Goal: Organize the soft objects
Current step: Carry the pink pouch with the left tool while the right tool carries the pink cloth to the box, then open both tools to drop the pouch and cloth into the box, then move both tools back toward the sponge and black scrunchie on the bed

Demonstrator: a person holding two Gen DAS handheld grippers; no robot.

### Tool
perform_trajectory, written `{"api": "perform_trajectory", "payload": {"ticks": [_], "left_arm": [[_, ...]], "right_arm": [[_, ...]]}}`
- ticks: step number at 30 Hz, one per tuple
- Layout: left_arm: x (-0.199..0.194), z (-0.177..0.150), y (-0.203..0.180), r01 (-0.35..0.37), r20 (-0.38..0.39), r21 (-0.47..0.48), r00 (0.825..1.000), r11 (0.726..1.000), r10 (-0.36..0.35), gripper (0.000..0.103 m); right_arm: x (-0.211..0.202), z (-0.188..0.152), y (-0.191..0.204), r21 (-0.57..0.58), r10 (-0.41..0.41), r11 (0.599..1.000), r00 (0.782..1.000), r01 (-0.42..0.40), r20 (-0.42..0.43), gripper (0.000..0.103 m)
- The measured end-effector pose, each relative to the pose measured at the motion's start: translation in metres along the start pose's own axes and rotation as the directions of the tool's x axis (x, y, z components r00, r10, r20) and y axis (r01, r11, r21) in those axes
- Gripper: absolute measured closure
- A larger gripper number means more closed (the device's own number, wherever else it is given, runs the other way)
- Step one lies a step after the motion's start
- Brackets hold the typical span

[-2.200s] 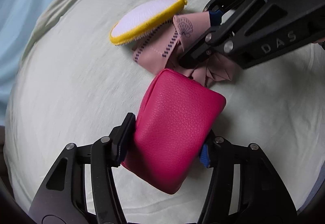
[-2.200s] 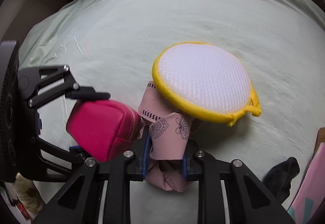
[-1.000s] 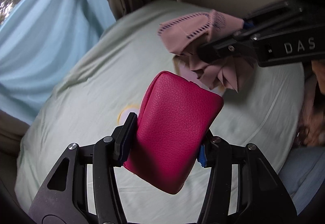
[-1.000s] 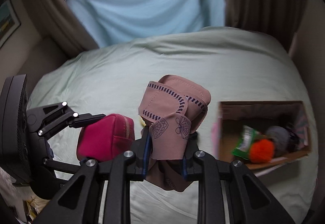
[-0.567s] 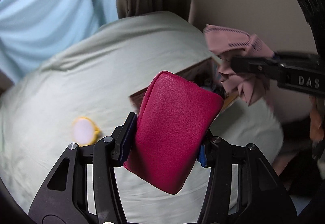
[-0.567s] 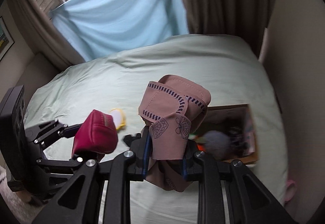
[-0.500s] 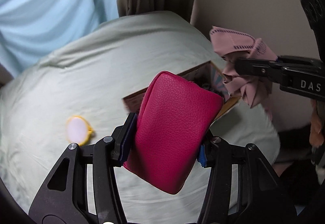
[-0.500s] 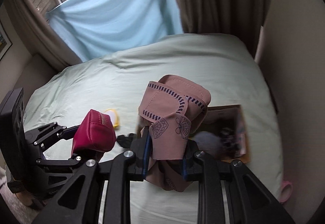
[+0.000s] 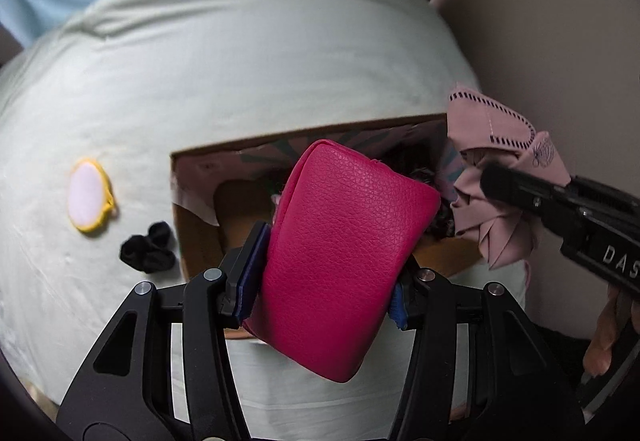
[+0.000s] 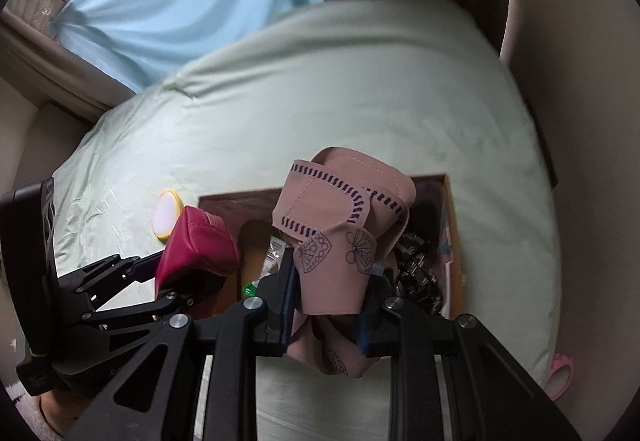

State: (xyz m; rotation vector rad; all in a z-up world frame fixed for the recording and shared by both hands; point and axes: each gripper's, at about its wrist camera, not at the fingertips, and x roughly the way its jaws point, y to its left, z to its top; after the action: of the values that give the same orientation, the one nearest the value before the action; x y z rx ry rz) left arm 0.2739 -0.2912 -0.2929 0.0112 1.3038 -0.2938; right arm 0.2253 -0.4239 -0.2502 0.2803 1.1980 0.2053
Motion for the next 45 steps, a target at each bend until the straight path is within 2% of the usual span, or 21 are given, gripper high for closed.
{"api": "perform_trajectory", "payload": {"ticks": [6, 11, 13, 15, 16, 17, 18, 21, 25, 32, 38, 45], "left_arm": [[0.057, 0.009, 0.008, -0.031, -0.132, -0.073, 0.991, 0.997, 0.022, 0.056], [0.079, 0.015, 0.012, -0.056, -0.186, -0.087, 0.982, 0.995, 0.039, 0.056], [0.079, 0.017, 0.012, -0.054, -0.176, -0.078, 0.984, 0.995, 0.039, 0.054], [0.073, 0.02, 0.006, -0.072, -0.152, -0.024, 0.986, 0.997, 0.068, 0.039], [0.07, 0.021, 0.002, -0.085, -0.141, 0.002, 0.986, 0.996, 0.085, 0.015], [0.067, 0.02, 0.0, -0.093, -0.131, 0.02, 0.987, 0.995, 0.095, 0.001], [0.063, 0.019, -0.002, -0.093, -0.113, 0.039, 0.989, 0.995, 0.097, 0.0], [0.06, 0.018, -0.003, -0.098, -0.115, 0.063, 0.988, 0.993, 0.105, 0.0], [0.055, 0.014, 0.002, -0.072, -0.114, 0.04, 0.991, 0.997, 0.076, 0.0], [0.038, 0.005, 0.01, -0.062, -0.069, 0.034, 0.996, 0.997, 0.064, 0.0], [-0.004, -0.004, 0.012, -0.057, 0.002, 0.029, 0.998, 0.998, 0.057, 0.0], [-0.082, -0.029, 0.032, -0.049, 0.131, -0.031, 0.99, 0.998, 0.053, 0.0]], "right_arm": [[0.057, 0.006, -0.024, 0.079, 0.029, 0.997, 0.991, -0.019, -0.129, 0.081], [0.091, 0.013, -0.038, 0.145, 0.056, 0.989, 0.978, -0.027, -0.202, 0.081], [0.097, 0.016, -0.042, 0.167, 0.058, 0.986, 0.976, -0.023, -0.209, 0.08], [0.101, 0.021, -0.042, 0.174, 0.052, 0.985, 0.977, -0.016, -0.206, 0.069], [0.101, 0.023, -0.042, 0.18, 0.053, 0.984, 0.979, -0.017, -0.195, 0.045], [0.101, 0.025, -0.042, 0.186, 0.053, 0.982, 0.982, -0.019, -0.18, 0.013], [0.1, 0.026, -0.043, 0.19, 0.057, 0.981, 0.985, -0.026, -0.161, 0.0], [0.096, 0.027, -0.046, 0.204, 0.047, 0.979, 0.988, -0.017, -0.145, 0.0], [0.091, 0.023, -0.051, 0.228, 0.048, 0.973, 0.989, -0.016, -0.137, 0.0], [0.075, 0.017, -0.043, 0.188, 0.025, 0.982, 0.994, -0.004, -0.11, 0.0], [0.048, 0.013, -0.022, 0.145, 0.016, 0.989, 0.998, -0.008, -0.059, 0.0], [-0.008, 0.005, 0.018, 0.047, -0.011, 0.999, 1.0, 0.009, 0.03, 0.0]]}}
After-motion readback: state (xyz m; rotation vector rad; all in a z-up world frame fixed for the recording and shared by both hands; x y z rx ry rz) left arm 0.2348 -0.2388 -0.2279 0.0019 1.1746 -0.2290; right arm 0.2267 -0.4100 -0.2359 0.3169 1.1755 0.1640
